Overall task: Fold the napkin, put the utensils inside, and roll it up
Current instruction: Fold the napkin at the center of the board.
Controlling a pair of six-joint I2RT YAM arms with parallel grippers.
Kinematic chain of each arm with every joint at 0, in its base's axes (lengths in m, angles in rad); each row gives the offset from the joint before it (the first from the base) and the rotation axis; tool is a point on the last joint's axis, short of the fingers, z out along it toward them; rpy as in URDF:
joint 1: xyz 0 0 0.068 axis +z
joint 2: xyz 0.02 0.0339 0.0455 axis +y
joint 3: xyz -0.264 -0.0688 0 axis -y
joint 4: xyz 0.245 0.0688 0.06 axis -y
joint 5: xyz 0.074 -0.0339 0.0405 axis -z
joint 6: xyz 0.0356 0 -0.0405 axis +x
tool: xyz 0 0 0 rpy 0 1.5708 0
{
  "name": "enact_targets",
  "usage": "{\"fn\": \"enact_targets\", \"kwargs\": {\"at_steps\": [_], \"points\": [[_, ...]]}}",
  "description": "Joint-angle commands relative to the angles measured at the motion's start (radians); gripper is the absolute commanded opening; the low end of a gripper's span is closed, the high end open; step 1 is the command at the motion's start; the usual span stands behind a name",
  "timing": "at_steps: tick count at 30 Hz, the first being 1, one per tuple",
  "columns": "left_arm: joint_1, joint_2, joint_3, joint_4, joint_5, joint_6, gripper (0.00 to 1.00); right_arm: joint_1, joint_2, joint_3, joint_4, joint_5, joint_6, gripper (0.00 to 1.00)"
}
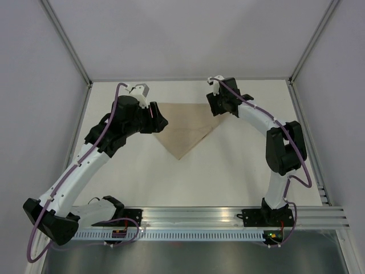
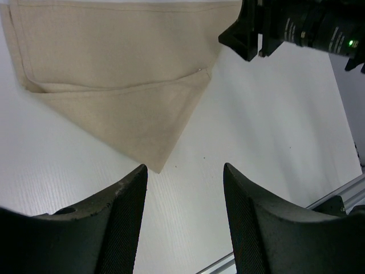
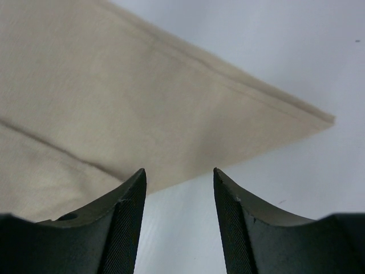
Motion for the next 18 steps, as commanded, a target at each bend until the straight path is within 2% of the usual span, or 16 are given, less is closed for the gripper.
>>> {"fn": "enact_targets", "kwargs": {"at_steps": [1, 6, 10, 18], "points": [[-0.003, 0.003, -0.004, 0.053, 0.028, 0.020, 0.61, -0.115, 0.059, 0.140, -0.113, -0.101, 0.041, 0.57], [-0.003, 0.008, -0.008, 0.059, 0.031, 0.020, 0.61, -0.271, 0.218, 0.365, -0.245, -0.286, 0.141, 0.59], [-0.003, 0.009, -0.005, 0.059, 0.031, 0.025, 0.61, -0.340, 0.327, 0.479, -0.302, -0.343, 0.205, 0.62], [-0.004, 0.005, -0.007, 0.059, 0.031, 0.028, 0.61, -0.431, 0.450, 0.522, -0.290, -0.420, 0.298, 0.62]]}}
